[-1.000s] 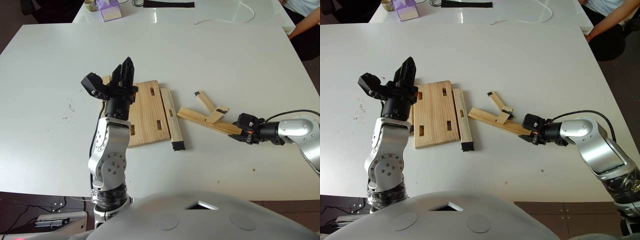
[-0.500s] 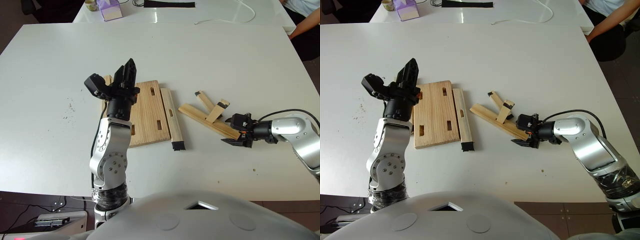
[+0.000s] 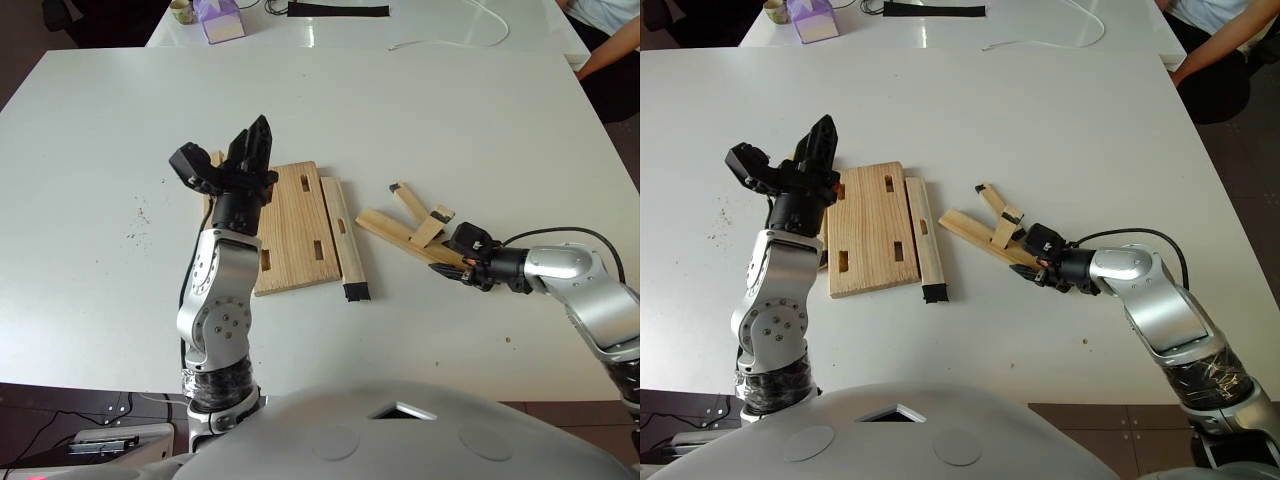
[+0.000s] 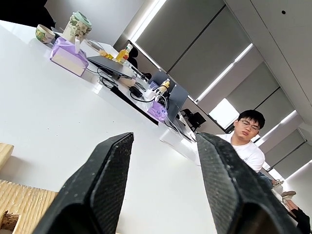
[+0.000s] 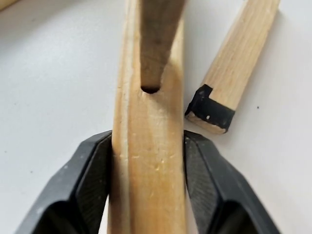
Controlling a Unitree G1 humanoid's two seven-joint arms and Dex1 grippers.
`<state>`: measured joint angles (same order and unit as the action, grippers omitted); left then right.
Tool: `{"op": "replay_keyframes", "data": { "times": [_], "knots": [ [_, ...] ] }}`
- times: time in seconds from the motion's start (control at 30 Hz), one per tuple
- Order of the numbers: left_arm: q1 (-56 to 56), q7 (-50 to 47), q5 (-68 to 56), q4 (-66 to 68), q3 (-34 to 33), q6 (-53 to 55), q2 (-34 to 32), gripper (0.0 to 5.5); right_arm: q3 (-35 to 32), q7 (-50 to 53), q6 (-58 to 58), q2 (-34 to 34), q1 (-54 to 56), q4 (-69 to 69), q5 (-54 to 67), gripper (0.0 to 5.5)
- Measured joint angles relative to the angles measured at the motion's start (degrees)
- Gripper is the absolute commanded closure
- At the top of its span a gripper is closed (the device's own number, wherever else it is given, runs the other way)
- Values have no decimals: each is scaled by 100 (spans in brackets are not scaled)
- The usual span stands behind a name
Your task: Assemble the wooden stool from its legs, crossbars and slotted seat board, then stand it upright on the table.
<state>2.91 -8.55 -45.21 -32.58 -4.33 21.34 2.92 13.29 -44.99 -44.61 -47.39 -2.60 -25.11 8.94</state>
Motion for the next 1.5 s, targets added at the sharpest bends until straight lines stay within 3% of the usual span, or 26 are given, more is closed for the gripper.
{"op": "replay_keyframes", "data": {
  "times": [0.27, 0.63, 0.73, 0.93, 1.03, 1.17, 1.37, 1.5],
  "knots": [
    [30, -1, 1, -71, 15, 48, 14, 314, -70, 81, -660, -16, 108, -141, 243, 343],
    [107, -3, 46, -96, 37, 43, 100, 314, -90, 4, -724, -28, 294, 19, 356, 343],
    [53, 41, -82, -79, -125, 114, -44, 314, -790, 126, -1424, 550, 569, 440, 976, 343],
    [-559, 245, -699, 197, -741, 384, -577, 314, -2552, 145, -2671, 1135, 2590, 1290, 2403, 343],
    [-1195, 455, -1405, 641, -887, 882, -890, 314, -3329, 410, -2997, 2082, 2951, 1326, 3338, 343],
    [-2465, 911, -3055, 1313, -947, 1761, -1256, 256, -4033, 629, -2990, 3180, 2960, 1242, 4584, 343],
    [-3977, 1110, -5499, 2420, -1101, 2811, -2051, 167, -3970, 757, -2772, 3348, 2984, 1029, 5336, 343],
    [-4316, 1123, -6192, 2784, -1023, 3228, -2425, 159, -3759, 661, -2560, 3135, 3187, 1064, 5452, 343]
  ]
}}
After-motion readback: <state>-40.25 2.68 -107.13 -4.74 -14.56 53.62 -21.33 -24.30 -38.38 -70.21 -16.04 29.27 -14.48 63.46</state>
